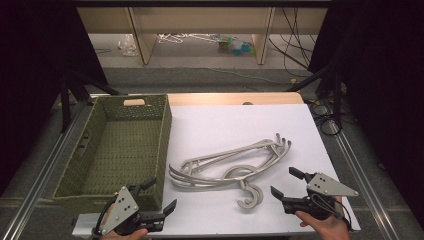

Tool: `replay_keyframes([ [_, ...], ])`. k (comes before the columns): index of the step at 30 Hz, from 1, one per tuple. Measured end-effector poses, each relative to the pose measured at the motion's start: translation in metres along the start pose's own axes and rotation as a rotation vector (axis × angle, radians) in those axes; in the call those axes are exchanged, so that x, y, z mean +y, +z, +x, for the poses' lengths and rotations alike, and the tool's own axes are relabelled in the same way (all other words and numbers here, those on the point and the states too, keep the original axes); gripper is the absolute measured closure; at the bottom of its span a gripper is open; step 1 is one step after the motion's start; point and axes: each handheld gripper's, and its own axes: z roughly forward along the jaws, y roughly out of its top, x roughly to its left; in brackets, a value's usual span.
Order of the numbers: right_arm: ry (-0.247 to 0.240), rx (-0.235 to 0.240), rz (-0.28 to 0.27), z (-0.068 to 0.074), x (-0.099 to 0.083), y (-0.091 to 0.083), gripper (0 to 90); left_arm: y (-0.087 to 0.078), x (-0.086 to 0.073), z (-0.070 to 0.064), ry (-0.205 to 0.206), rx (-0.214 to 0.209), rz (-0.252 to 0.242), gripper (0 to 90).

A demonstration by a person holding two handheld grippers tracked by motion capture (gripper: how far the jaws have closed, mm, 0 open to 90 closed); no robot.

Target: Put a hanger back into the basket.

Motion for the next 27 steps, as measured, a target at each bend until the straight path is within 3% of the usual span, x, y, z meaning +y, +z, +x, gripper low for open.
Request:
replay_keyframes([
  [12,-0.064,-0.001,0.044,-0.005,0.001,0.003,16.1,0.001,0.000,-0.002,-0.002,-0.005,0.006,15.7],
  [19,-0.167,0.010,0.078,-0.017,0.005,0.012,21.4,0.003,0.000,-0.005,-0.004,-0.013,0.013,15.8],
  [27,-0.306,0.105,0.196,-0.025,0.007,0.036,33.3,0.005,0.001,-0.010,0.015,-0.028,0.030,15.8],
])
